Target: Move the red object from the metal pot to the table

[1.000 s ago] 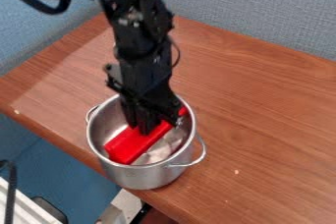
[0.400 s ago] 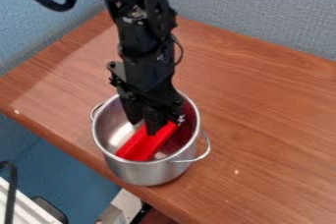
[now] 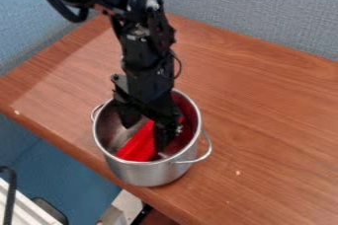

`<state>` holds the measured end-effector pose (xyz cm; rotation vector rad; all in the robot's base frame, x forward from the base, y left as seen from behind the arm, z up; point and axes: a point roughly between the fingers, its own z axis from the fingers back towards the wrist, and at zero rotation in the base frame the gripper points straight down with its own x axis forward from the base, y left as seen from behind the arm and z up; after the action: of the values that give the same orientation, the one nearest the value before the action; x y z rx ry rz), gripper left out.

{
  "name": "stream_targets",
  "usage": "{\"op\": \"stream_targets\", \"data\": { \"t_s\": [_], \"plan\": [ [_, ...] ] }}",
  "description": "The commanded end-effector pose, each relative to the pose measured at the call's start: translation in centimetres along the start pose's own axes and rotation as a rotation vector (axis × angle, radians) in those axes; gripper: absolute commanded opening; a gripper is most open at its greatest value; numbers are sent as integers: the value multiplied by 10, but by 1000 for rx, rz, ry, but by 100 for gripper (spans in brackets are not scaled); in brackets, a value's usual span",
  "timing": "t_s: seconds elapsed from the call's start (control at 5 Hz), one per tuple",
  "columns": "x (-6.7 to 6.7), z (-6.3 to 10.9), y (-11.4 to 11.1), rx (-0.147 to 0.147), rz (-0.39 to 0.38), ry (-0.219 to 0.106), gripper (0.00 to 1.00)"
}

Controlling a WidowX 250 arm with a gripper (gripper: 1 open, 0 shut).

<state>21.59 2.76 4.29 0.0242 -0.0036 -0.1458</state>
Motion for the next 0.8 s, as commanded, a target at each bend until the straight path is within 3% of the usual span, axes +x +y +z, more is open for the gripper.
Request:
{"op": "stream_targets", "data": {
  "t_s": [0.0, 0.2, 0.4, 0.6],
  "plan": [
    [9, -15, -5, 7, 9, 2, 100],
    [5, -7, -3, 12, -14, 14, 0],
    [0, 13, 0, 16, -31, 13, 0],
    [-4, 36, 3, 35, 16, -30, 0]
  ]
}}
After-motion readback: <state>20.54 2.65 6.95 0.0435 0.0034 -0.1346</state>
